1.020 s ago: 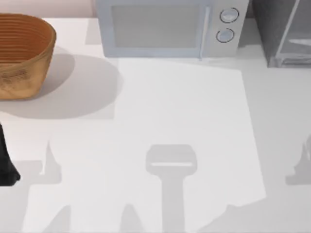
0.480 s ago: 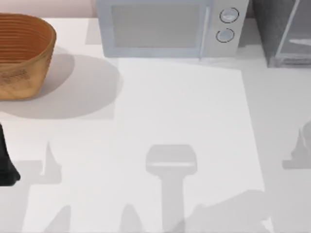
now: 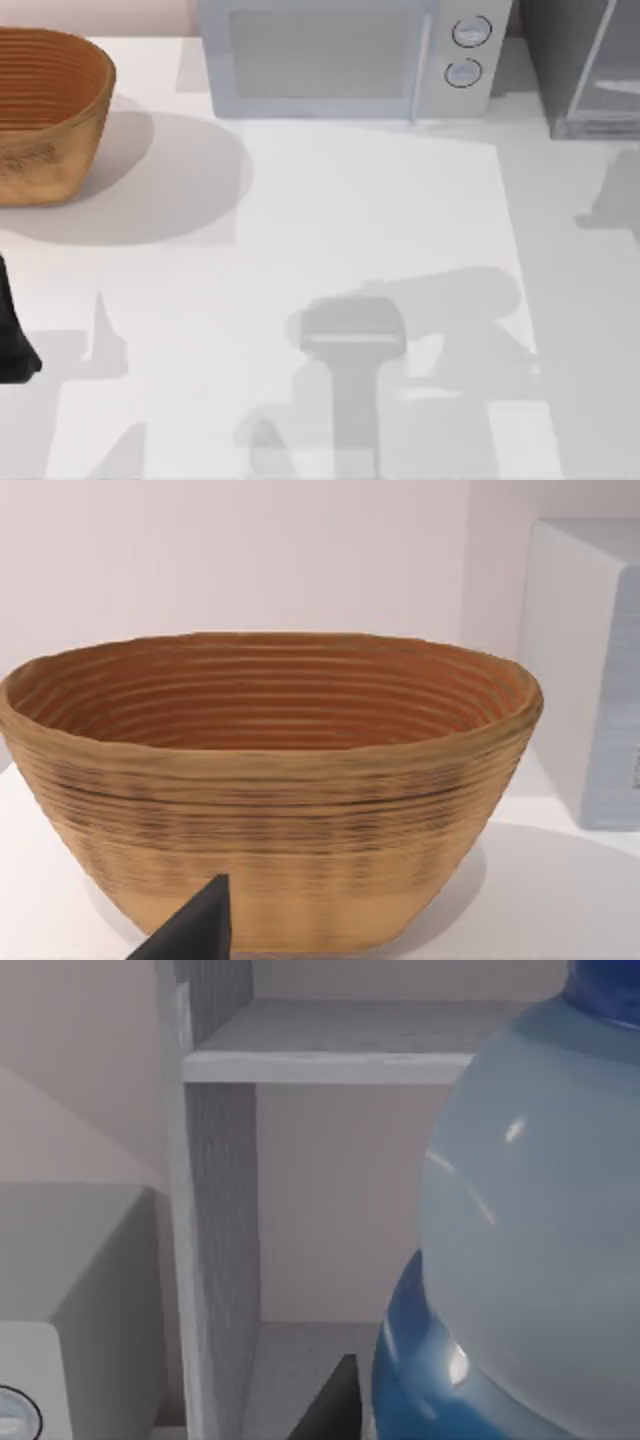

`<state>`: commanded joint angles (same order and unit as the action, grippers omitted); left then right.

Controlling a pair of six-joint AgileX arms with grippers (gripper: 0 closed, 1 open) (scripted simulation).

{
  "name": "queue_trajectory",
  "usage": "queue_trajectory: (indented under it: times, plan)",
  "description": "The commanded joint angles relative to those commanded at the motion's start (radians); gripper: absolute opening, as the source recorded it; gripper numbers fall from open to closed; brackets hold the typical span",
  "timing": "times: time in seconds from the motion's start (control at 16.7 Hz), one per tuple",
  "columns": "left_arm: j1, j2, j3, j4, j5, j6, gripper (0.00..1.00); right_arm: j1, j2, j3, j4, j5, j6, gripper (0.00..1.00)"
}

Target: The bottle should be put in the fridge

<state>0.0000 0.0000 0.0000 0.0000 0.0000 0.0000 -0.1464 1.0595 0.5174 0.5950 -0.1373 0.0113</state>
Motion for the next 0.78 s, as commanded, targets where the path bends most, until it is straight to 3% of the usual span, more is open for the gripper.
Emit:
queue_trajectory:
  times: [0.42,0.78]
  plan:
    - [0.0,0.0,0.0,0.0,0.0,0.0,1.0,-0.091,0.759,0.317,0.364,-0.084,0.001,0.01]
    - [0.0,0.0,0.0,0.0,0.0,0.0,1.0,-0.131,1.04,0.46,0.528,-0.122,0.004,0.01]
